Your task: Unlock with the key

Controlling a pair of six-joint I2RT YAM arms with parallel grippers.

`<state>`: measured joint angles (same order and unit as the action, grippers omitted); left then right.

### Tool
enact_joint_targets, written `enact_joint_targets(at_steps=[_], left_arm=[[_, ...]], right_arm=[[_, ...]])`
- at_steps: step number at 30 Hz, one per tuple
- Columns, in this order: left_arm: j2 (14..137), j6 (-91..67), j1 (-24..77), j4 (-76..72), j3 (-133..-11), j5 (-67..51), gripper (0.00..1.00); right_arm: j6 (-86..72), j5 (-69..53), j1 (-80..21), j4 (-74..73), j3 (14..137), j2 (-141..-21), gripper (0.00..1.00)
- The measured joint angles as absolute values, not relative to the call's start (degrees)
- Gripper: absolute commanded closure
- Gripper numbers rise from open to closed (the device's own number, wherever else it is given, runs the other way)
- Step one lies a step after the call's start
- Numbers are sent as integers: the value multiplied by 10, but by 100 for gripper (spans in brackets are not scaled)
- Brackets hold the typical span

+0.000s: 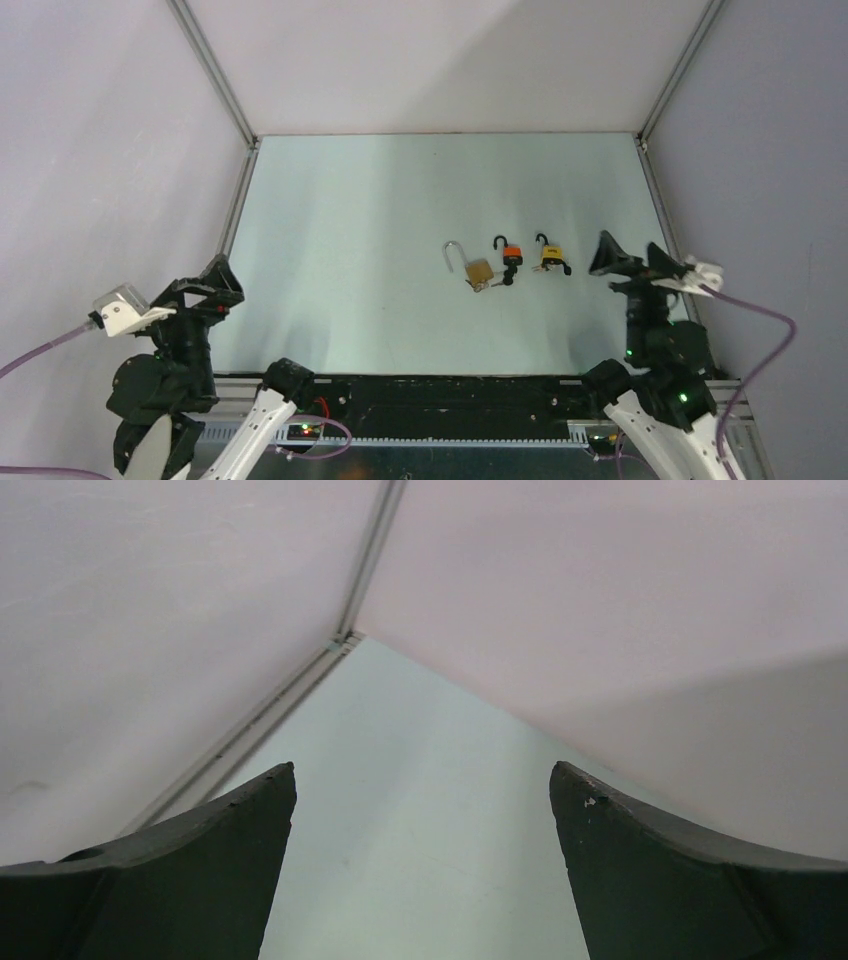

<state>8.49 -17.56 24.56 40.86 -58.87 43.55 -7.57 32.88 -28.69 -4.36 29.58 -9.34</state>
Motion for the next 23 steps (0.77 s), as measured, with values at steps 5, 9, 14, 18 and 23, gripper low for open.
enact_joint_targets(at_steps=[5, 9, 14, 18, 23], left_arm=[[86, -157, 246, 410, -588, 469, 0], [92, -156, 246, 411, -580, 479, 0], [106, -156, 246, 411, -558, 477, 0], [113, -161, 246, 413, -550, 473, 0], [115, -172, 246, 412, -545, 472, 0]], right_arm=[[-27, 404, -286, -143, 331, -3, 1], [-13, 439, -286, -206, 334, -4, 0], [-15, 460, -286, -251, 328, -4, 1], [-15, 469, -285, -261, 327, -4, 1], [-15, 478, -282, -263, 327, -4, 0]])
